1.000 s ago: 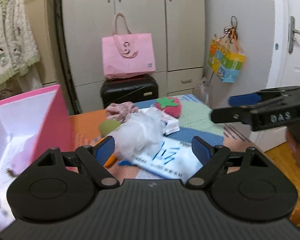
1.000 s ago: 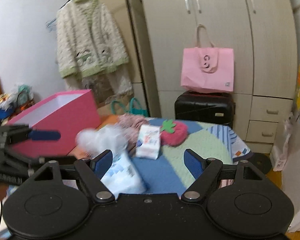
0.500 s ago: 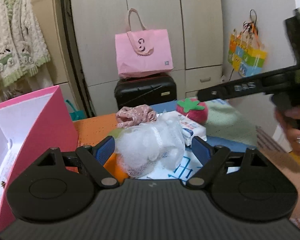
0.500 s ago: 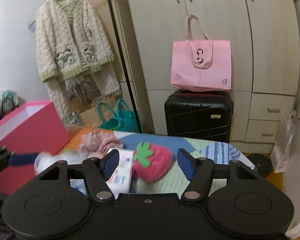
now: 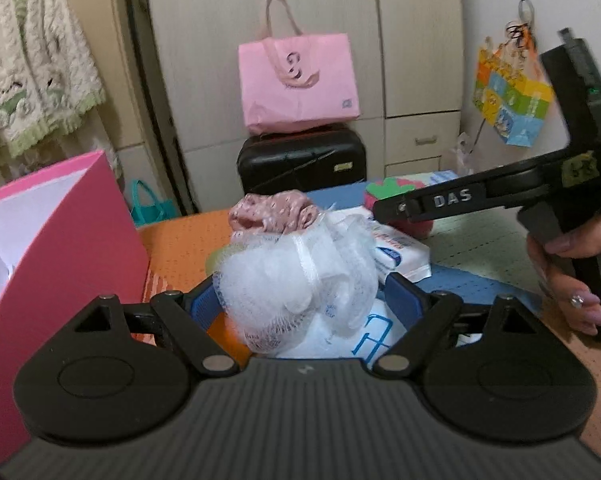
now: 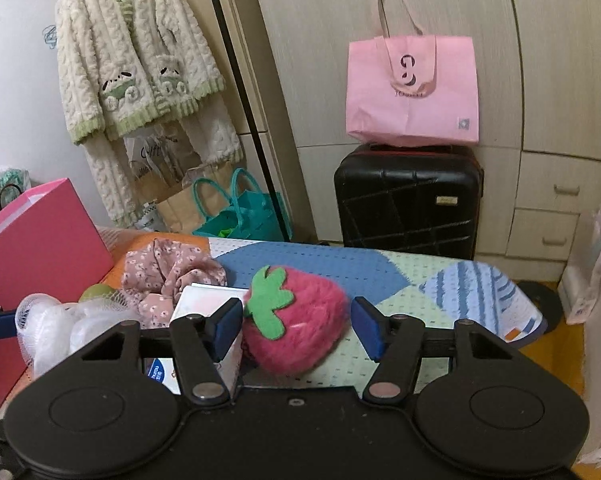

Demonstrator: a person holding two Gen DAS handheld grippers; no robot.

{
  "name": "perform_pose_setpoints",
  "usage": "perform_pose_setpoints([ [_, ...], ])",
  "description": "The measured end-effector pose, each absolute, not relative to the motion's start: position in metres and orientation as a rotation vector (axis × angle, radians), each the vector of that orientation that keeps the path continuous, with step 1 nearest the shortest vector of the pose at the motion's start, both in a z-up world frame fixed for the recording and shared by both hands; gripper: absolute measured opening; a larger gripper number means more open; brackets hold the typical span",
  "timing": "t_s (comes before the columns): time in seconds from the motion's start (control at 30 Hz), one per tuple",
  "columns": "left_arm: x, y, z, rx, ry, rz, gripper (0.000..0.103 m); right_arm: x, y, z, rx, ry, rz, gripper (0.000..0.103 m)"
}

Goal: Organize soft objects
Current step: 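Close the left gripper on the sponge while the right gripper grasps the pink strawberry plush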

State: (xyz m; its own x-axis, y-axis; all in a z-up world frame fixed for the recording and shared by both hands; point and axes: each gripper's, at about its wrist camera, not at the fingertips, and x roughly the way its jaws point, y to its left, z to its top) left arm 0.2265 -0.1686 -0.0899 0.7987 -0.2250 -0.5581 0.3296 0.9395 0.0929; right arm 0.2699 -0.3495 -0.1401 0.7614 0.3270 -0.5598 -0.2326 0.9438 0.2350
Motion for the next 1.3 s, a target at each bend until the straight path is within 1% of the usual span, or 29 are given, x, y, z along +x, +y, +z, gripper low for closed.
perform_pose_setpoints([
  [0.03,0.228,-0.168,-0.09,0.179,0.576,-0.294,0.083,0.27,-0.35,-0.141,0.161,0.637,0.309,0.065],
  [0.1,0.226,-0.169,-0.09,0.18,0.562,-0.285,0.079,0.27,-0.349,-0.141,0.167,0.636,0.321,0.055],
  [0.13,0.225,-0.17,-0.09,0.187,0.553,-0.279,0.072,0.269,-0.35,-0.141,0.167,0.631,0.325,0.055],
  [0.17,0.223,-0.17,-0.091,0.197,0.547,-0.274,0.064,0.266,-0.349,-0.141,0.16,0.62,0.325,0.052],
  [0.2,0.223,-0.171,-0.092,0.207,0.543,-0.269,0.062,0.264,-0.349,-0.141,0.145,0.609,0.324,0.05],
  [0.27,0.221,-0.17,-0.092,0.216,0.534,-0.269,0.054,0.26,-0.347,-0.139,0.113,0.586,0.321,0.05],
  [0.37,0.219,-0.17,-0.091,0.213,0.514,-0.266,0.048,0.251,-0.346,-0.136,0.091,0.555,0.313,0.049],
  [0.57,0.214,-0.167,-0.091,0.193,0.481,-0.274,0.044,0.238,-0.348,-0.129,0.075,0.522,0.269,0.049],
  [0.87,0.199,-0.164,-0.084,0.143,0.447,-0.314,0.044,0.218,-0.354,-0.122,0.114,0.533,0.218,0.05],
  [1.3,0.169,-0.151,-0.075,0.11,0.47,-0.362,0.044,0.166,-0.343,-0.115,0.172,0.576,0.207,0.05],
])
